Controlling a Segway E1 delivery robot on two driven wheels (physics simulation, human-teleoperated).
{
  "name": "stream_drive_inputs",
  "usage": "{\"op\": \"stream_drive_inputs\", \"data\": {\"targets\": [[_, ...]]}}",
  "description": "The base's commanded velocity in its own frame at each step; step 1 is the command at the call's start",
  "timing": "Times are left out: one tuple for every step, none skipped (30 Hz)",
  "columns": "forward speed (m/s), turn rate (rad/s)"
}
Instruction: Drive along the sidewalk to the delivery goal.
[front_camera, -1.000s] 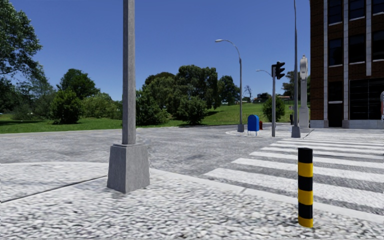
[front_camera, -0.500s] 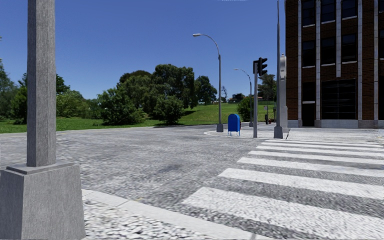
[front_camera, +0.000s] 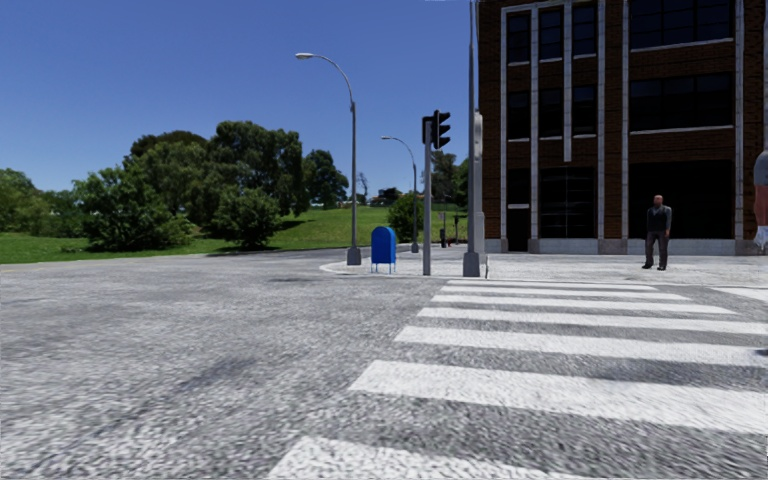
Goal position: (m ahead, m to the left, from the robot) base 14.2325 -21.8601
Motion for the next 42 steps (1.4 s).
{"op": "stream_drive_inputs", "data": {"targets": [[1.26,-0.55],[1.25,-0.55],[1.25,-0.55],[1.25,-0.55],[1.25,-0.55],[1.25,-0.51],[1.25,-0.49],[1.25,-0.48],[1.25,-0.48],[1.25,-0.48],[1.25,-0.47],[1.25,-0.44],[1.25,-0.43],[1.25,-0.43],[1.25,-0.43],[1.25,-0.43],[1.24,-0.43],[1.24,-0.43],[1.24,-0.42],[1.24,-0.42],[1.23,-0.32],[1.22,-0.11],[1.22,-0.01],[1.22,-0.01],[1.22,0.00],[1.22,0.00],[1.22,0.00],[1.22,0.00],[1.22,0.00],[1.22,0.00],[1.22,0.00],[1.22,0.00],[1.22,0.00],[1.23,0.00],[1.23,0.00],[1.23,0.00],[1.23,0.00],[1.23,0.00],[1.23,0.00],[2.00,0.00],[2.00,0.00],[2.00,0.00]]}}
